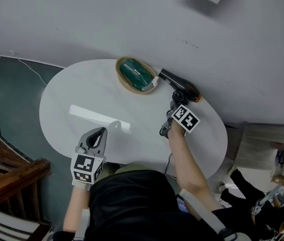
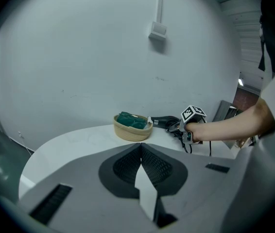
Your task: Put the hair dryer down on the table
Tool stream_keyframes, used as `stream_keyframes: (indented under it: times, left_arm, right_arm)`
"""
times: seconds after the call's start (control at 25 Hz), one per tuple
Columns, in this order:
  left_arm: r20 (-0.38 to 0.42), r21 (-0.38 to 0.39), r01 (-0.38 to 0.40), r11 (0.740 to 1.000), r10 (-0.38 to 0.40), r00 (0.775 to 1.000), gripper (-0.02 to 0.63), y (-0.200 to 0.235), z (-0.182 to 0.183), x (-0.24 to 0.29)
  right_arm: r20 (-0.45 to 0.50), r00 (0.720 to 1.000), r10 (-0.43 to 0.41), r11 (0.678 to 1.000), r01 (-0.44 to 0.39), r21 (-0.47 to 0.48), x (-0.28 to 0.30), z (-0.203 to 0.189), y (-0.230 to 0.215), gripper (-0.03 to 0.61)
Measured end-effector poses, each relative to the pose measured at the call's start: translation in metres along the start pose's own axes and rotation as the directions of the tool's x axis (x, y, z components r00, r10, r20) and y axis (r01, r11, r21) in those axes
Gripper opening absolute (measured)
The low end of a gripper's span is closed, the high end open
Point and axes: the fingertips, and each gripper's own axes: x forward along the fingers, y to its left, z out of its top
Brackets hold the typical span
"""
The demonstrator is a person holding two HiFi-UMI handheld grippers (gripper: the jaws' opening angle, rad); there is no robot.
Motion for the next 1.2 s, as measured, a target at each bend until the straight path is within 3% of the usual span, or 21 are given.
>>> stream_keyframes:
  times: [1.2]
  left_arm:
    - [-0.036,0.007,-0.039,0.999,0.039,0.999,0.009,-0.006,-0.014,-0.011]
  right_arm:
    - [-0.015,0.999,-0.045,0.993,0.043,-0.110,0.027,-0.011,0.013,0.239]
